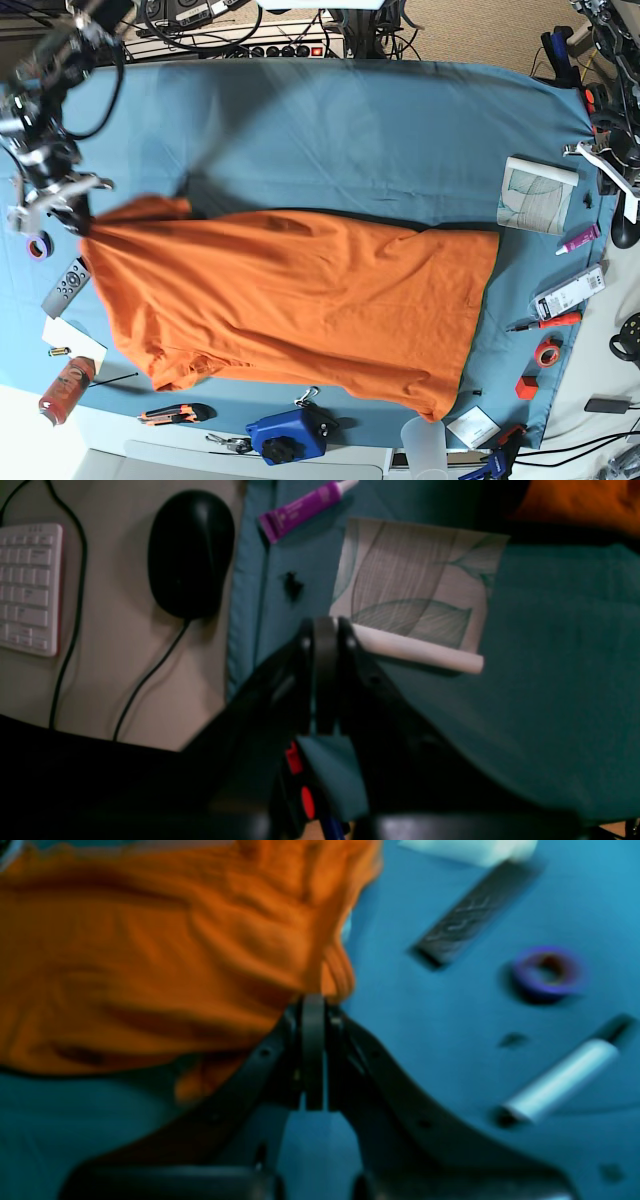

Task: Layout the t-shirt on the table in an organized manner, then fold the t-shirt properly
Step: 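Grasp the t-shirt end near the right gripper and tug it outward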

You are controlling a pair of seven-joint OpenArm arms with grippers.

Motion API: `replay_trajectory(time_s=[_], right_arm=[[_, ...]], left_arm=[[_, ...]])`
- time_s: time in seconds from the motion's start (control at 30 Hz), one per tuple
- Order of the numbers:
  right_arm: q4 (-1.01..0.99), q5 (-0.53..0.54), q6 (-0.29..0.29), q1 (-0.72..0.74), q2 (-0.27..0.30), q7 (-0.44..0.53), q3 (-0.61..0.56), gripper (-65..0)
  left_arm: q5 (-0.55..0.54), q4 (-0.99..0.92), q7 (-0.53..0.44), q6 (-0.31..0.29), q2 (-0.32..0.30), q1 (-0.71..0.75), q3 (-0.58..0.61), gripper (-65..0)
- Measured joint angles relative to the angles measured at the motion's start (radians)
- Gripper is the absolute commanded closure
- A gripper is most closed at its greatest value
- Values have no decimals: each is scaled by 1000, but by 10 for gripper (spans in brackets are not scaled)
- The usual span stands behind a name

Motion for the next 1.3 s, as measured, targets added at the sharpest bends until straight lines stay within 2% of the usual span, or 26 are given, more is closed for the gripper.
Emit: replay_trajectory(time_s=[0.07, 0.13, 0.23, 0.4, 0.63, 0.73, 0.83, 0.87, 0.97, 1.07, 1.13, 1.23, 1.3], right_arm=[[66, 24, 29, -20, 0, -12, 56, 0], [84, 43, 30, -23, 1, 4, 85, 0], [50, 16, 31, -22, 1, 59, 69, 0], [-131, -142, 28, 72, 1, 181, -47, 0], [-583, -364, 15, 344, 20, 358, -294, 0], [-700, -377, 21, 446, 20, 270, -339, -13], [-711, -323, 108, 489, 20, 146, -348, -177], [-709, -301, 105, 501, 21, 114, -347, -207], [-675, -230, 97, 533, 43, -9, -348, -211], [-593, -63, 95, 531, 103, -43, -335, -210], [-521, 32, 94, 515, 130, -69, -282, -210], [-447, 62, 97, 459, 135, -138, -161, -210], [-447, 50, 117, 394, 127, -141, -88, -211]], left_arm=[[0, 0, -1, 0, 0, 0, 0, 0], [0, 0, -3, 0, 0, 0, 0, 0], [0, 0, -3, 0, 0, 0, 0, 0], [-7, 0, -3, 0, 0, 0, 0, 0], [-11, 0, -3, 0, 0, -2, 0, 0], [-11, 0, -3, 0, 0, -2, 0, 0], [-11, 0, -3, 0, 0, -2, 0, 0], [-12, 0, -3, 0, 0, -2, 0, 0], [-12, 0, -3, 0, 0, -1, 0, 0], [-12, 0, -3, 0, 0, -1, 0, 0], [-12, 0, -3, 0, 0, -2, 0, 0], [-11, 0, -3, 0, 0, -1, 0, 0], [-12, 0, -3, 0, 0, -1, 0, 0]])
